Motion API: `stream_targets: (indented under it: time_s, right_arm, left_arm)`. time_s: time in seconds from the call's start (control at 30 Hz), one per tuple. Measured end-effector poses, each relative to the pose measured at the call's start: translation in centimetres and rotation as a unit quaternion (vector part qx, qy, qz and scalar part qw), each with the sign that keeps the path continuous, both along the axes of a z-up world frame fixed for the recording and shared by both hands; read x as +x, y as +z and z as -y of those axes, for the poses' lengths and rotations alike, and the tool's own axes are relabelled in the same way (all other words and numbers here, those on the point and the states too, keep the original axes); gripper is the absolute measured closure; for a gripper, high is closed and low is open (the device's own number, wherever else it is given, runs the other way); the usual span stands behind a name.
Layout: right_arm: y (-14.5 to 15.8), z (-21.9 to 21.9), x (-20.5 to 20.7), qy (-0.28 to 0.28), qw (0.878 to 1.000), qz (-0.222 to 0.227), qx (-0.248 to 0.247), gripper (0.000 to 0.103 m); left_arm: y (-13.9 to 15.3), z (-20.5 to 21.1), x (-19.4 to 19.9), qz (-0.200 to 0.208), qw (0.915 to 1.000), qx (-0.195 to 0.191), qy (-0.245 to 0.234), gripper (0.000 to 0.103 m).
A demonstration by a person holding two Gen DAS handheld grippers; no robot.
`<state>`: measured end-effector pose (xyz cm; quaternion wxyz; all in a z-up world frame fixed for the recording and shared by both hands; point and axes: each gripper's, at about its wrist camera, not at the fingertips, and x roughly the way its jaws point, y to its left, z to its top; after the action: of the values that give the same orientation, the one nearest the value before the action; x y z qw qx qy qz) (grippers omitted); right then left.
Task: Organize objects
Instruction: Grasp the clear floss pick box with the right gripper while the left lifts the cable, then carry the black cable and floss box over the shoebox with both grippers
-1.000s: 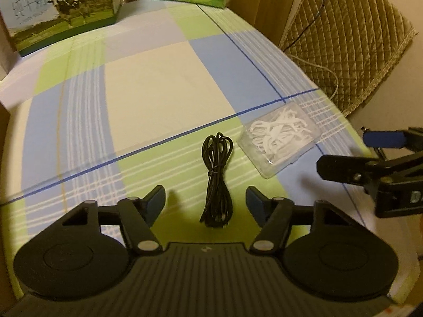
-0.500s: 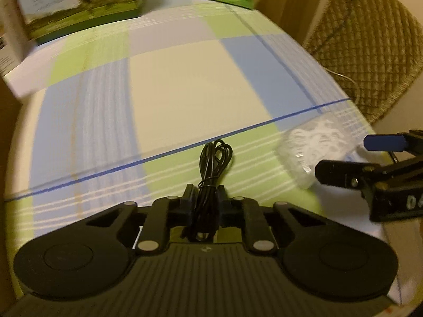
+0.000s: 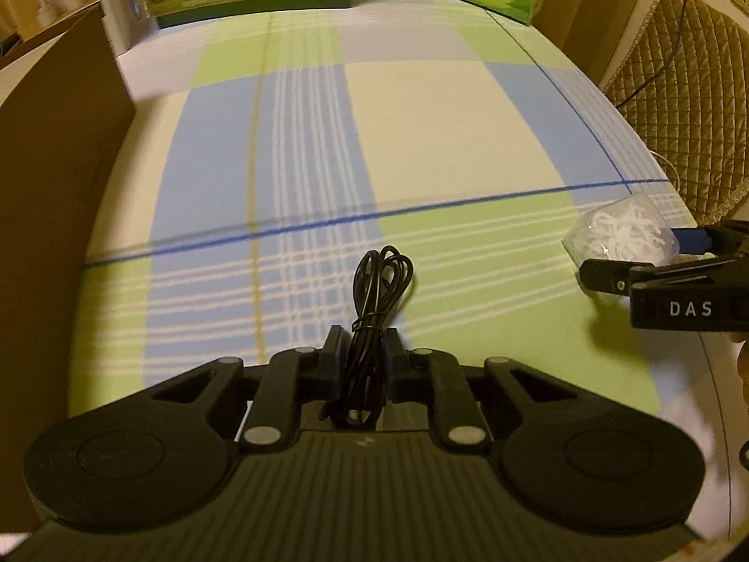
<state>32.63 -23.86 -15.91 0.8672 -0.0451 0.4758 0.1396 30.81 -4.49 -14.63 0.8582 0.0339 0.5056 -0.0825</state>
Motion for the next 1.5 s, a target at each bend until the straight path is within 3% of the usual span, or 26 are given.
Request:
stream_targets:
  time_s: [0.4,0.97,1.5]
  right_arm:
    - [0.2,-5.2,-5.4,0.083,0.996,-0.022,0.012,0.019]
    - [-0.4,-11.8,-12.0,0.199,0.979,-0.025,0.019,0.019]
    - [0.0,-12.8,-13.0,0.174,0.984,-0.023,0.004,0.019]
  left_arm:
    - [0.4,-3.5,-4.9,-0.010,0.9995,-0.001,0.030,0.089]
    - [1.2,-9.5,-13.6,-0.028,0.9953,-0.011,0.092,0.089]
    - [1.1,-9.5,-15.0,-0.027,0.9962,0.012,0.082,0.081]
